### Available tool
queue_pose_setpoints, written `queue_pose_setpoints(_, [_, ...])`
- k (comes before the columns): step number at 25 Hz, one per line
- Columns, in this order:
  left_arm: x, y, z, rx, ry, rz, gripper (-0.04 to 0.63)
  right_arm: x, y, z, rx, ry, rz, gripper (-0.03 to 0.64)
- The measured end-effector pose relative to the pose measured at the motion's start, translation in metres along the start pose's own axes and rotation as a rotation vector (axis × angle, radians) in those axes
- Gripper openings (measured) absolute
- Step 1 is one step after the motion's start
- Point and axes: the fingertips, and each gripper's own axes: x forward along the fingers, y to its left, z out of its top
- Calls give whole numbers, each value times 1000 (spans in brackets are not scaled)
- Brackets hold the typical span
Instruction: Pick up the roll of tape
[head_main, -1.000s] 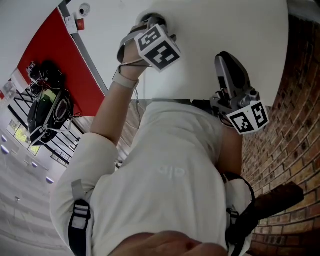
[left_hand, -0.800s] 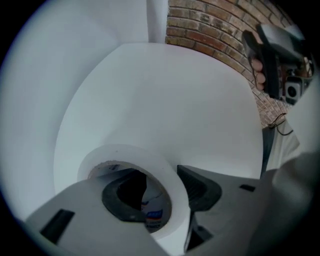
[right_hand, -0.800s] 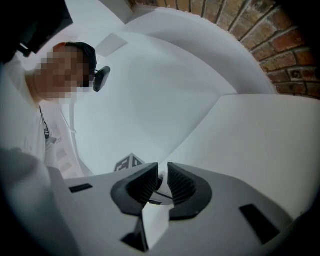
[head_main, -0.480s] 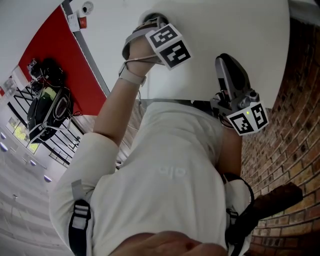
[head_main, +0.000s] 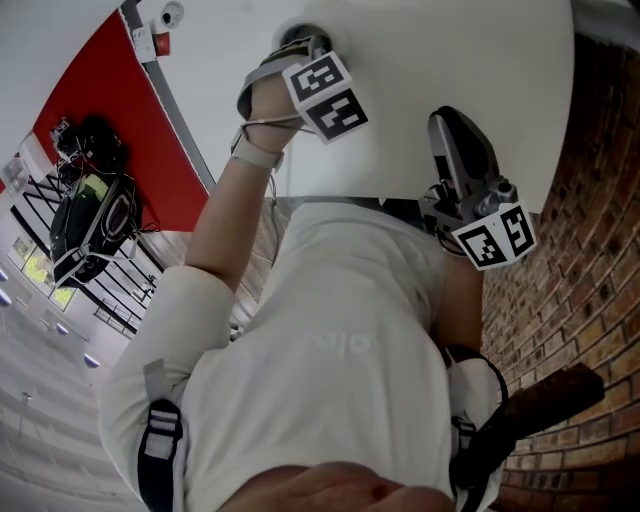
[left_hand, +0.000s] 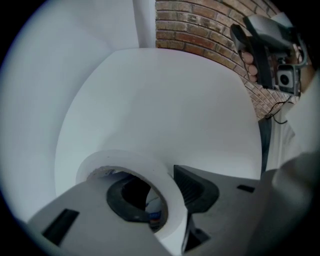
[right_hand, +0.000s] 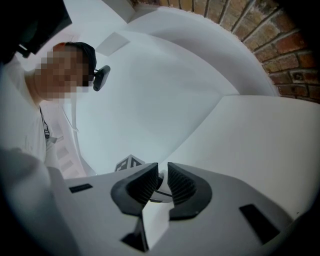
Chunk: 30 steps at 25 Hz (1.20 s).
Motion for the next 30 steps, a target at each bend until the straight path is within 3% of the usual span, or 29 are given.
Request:
queue_pose_setpoints(8, [-25, 4, 8, -169, -163, -52, 136, -1, 6, -1, -12, 16, 13, 44])
queue_pose_setpoints(14, [-53, 3, 25, -197, -265, -26, 110, -4, 12, 4, -35, 22, 28, 44])
queue_pose_setpoints(23, [-113, -12, 45, -265, -425, -47, 110, -11, 40, 16, -89, 30, 80, 44])
queue_pose_setpoints(30, [-164, -31, 49, -356, -529, -57, 110, -20, 80, 31, -142, 30, 143, 44])
